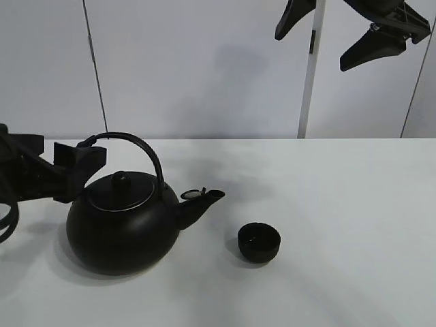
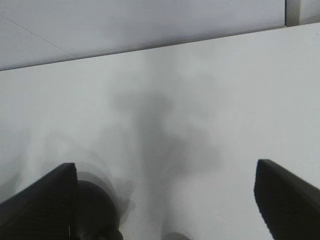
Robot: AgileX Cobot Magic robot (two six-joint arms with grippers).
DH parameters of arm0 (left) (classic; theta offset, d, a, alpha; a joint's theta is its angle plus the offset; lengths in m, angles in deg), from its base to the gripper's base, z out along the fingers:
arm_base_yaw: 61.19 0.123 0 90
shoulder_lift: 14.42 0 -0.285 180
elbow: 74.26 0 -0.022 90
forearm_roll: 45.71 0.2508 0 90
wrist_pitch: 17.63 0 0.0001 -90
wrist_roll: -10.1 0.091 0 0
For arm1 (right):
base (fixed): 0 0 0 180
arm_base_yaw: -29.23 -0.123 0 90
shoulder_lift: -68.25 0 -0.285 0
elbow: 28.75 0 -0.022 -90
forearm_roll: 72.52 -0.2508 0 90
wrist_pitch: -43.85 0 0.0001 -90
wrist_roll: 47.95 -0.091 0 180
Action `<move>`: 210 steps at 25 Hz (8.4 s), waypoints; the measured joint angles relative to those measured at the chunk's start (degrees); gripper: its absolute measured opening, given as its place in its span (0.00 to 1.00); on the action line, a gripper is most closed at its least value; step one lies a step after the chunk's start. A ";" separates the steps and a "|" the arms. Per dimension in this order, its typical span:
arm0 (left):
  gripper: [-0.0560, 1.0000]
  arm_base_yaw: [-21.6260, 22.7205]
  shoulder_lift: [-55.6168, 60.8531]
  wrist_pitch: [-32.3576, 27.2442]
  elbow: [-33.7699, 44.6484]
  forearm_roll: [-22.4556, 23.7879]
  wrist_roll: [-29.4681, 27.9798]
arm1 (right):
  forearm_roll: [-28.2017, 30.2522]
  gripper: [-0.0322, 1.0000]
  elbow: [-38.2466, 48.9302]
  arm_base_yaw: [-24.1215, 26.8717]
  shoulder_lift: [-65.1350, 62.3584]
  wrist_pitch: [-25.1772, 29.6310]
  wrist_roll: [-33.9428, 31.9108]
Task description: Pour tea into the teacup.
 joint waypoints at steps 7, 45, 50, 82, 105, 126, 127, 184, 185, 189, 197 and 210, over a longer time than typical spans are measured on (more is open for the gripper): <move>0.65 0.00 -0.38 -1.49 -3.05 0.00 0.00 | -0.05 0.67 0.00 0.00 0.00 -0.94 0.00; 0.48 1.23 -6.37 -0.55 -6.12 2.36 0.16 | -0.18 0.67 0.00 0.00 0.00 -3.04 0.00; 0.24 1.23 -6.37 -0.17 -6.16 4.91 0.21 | -0.18 0.67 0.00 0.00 0.00 -3.09 0.00; 0.17 1.24 -4.78 -10.16 -15.21 9.46 3.66 | -0.24 0.67 0.00 0.00 0.00 -3.69 0.00; 0.16 -2.16 -4.78 -20.39 -22.60 10.91 9.23 | -0.24 0.67 0.00 0.00 0.00 -4.06 0.00; 0.16 -2.74 -4.84 -24.75 -24.87 11.50 11.96 | -0.24 0.67 0.00 0.00 0.00 -4.06 0.00; 0.16 -2.74 -4.84 -24.75 -24.87 11.50 12.03 | -0.24 0.67 0.00 0.00 0.00 -4.06 0.00; 0.15 -4.26 -5.15 -32.25 -29.28 14.63 18.00 | -0.24 0.67 0.00 0.00 0.00 -4.12 0.00; 0.15 -4.26 -5.15 -32.25 -29.28 14.63 18.00 | -0.24 0.67 0.00 0.00 0.00 -4.12 0.00; 0.15 -4.26 -5.15 -32.25 -29.35 14.63 18.49 | -0.24 0.67 0.00 0.00 0.00 -4.12 0.00; 0.15 -4.26 -5.15 -32.27 -29.35 14.63 19.17 | -0.24 0.67 0.00 0.00 0.00 -4.12 0.00; 0.15 -4.26 -5.15 -32.33 -29.37 14.63 19.93 | -0.24 0.67 0.00 0.00 0.00 -4.12 0.00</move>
